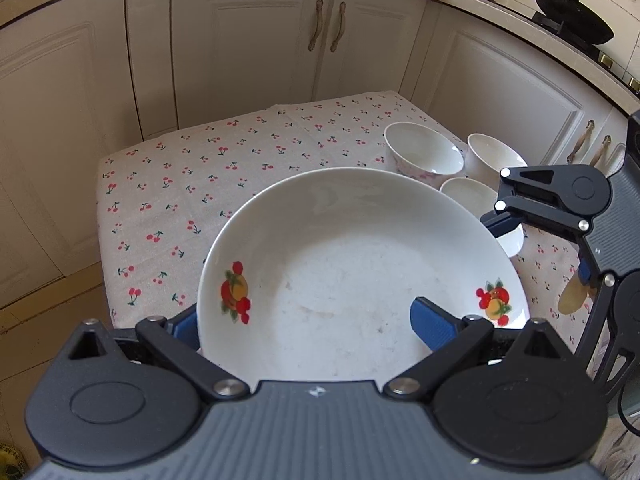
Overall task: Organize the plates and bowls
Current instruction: 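Lift the fruit-decal plate with the left tool and carry it toward the stack, then lower the fruit-decal plate onto the plate stack with the left tool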
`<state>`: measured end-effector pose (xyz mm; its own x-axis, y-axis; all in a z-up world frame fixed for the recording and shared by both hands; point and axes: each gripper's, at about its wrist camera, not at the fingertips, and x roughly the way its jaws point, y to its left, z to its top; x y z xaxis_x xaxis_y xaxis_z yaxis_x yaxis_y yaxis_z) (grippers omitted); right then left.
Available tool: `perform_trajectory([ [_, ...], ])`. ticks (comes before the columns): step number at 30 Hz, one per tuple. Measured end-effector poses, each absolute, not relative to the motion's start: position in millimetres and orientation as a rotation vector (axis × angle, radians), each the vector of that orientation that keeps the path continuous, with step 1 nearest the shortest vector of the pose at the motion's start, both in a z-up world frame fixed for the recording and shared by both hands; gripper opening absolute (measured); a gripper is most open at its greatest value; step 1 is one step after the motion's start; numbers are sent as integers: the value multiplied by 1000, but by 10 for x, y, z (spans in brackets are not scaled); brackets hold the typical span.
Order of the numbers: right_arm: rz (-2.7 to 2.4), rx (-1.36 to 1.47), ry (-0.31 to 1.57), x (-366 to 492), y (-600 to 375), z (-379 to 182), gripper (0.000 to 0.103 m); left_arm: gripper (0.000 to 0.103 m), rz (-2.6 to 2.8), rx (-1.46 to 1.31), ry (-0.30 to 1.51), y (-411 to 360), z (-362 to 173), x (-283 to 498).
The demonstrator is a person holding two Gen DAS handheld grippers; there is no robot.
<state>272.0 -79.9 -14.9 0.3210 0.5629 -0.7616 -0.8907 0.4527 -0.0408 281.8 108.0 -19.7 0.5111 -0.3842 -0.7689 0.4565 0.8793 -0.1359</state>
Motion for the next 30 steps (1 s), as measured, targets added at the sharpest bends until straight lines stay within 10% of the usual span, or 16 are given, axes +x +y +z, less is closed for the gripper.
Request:
perform_trajectory([
  [30, 986, -505, 832, 2028, -842, -472, 99, 100, -519, 56, 980, 1019, -597, 2281],
])
